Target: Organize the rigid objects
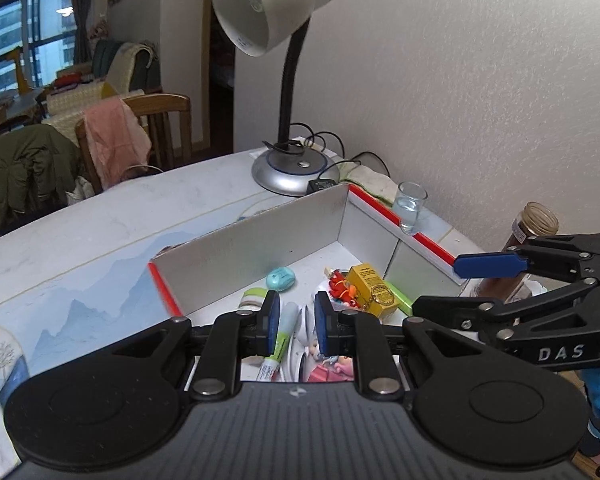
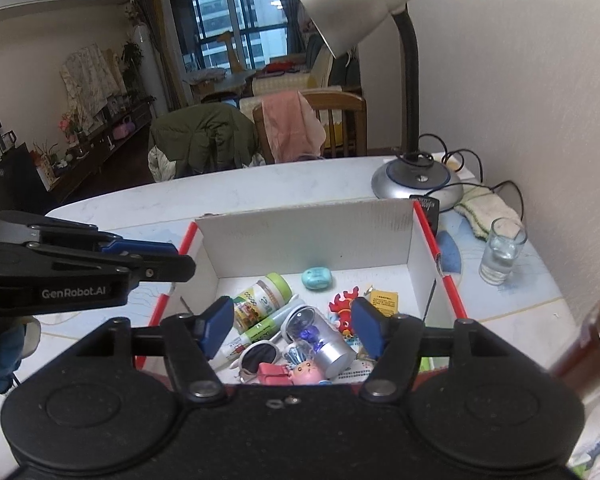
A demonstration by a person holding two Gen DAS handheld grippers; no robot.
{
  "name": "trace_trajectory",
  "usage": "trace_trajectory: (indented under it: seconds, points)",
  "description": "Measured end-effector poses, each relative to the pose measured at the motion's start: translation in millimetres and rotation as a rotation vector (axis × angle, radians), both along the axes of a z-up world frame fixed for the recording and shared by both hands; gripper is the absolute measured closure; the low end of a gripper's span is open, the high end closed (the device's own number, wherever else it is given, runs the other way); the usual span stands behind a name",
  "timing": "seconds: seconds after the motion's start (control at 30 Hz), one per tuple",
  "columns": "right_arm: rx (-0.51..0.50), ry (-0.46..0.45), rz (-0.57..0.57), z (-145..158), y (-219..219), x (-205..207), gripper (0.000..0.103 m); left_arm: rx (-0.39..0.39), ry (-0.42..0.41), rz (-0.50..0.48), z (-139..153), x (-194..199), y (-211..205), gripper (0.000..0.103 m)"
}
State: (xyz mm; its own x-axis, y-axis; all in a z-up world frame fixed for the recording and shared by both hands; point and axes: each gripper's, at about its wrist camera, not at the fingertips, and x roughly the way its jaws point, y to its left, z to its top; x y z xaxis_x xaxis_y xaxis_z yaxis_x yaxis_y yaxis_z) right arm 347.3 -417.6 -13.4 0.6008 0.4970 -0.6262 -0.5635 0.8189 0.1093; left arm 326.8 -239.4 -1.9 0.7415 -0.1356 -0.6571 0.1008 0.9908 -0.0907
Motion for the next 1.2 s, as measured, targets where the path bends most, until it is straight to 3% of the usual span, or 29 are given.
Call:
trace_trajectory:
  seconds: [0.23,0.3,0.37,0.4,0.53,0.7,0.8,0.9,1.2]
  points:
    - [0.002,-0.051,0.006,7.5,-2.6,-26.2,0.034,0.012,-0.045,0.048,5.0,-34.5,4.2,0.083]
    - [0.005,-0.057,0.006,8.8,-3.0,-32.1,0.027,0.006,-0.049,0.062,6.0,-42.0,6.2,0.072]
    - [0.004,-0.063,0.001,9.3,-1.7,-36.2,0.026,-0.001,-0.056,0.075,5.9,-49.4,8.2,0.049]
    - [0.006,-0.063,0.0,9.6,-2.1,-37.9,0.025,-0.005,-0.062,0.084,5.9,-53.0,9.1,0.045]
    - [0.014,-0.068,-0.016,10.1,-4.8,-44.6,0.022,-0.011,-0.067,0.1,4.5,-62.9,9.5,0.04]
    - [0.036,-0.085,-0.034,9.8,-9.1,-56.2,0.012,-0.013,-0.079,0.115,4.8,-75.7,7.3,0.026]
    - [0.056,-0.077,-0.041,9.3,-11.5,-61.6,0.004,-0.002,-0.084,0.139,4.5,-80.8,5.7,0.012]
    - [0.074,-0.065,-0.046,9.7,-13.6,-66.0,0.002,-0.011,-0.085,0.15,3.6,-85.4,5.2,0.001]
    - [0.09,-0.081,-0.089,7.5,-16.9,-85.0,0.0,0.008,-0.124,0.165,7.5,-101.5,-2.8,0.0]
